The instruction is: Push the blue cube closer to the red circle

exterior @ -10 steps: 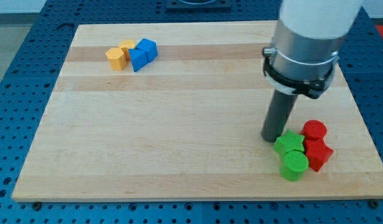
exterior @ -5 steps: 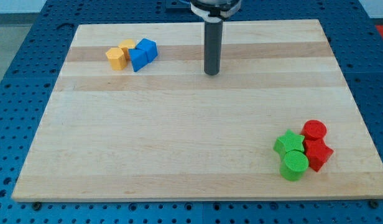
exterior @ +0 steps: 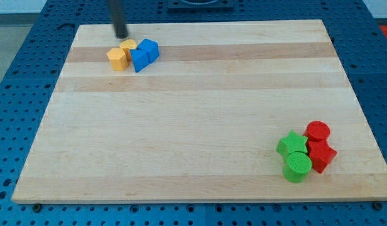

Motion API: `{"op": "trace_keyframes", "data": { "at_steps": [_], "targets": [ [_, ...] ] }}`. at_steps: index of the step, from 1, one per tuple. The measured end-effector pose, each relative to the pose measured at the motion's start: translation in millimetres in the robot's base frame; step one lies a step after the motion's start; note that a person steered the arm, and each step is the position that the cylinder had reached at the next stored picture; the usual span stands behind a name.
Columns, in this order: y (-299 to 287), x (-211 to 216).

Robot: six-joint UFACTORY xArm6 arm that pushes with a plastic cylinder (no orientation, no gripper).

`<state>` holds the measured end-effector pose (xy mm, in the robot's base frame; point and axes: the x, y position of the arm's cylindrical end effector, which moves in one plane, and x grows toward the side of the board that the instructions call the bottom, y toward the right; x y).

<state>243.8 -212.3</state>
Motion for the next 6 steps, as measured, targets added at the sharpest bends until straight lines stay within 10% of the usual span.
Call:
{"op": "trace_keyframes", "data": {
  "at_steps": [6],
  "targets": [
    [190,30]
  ]
}}
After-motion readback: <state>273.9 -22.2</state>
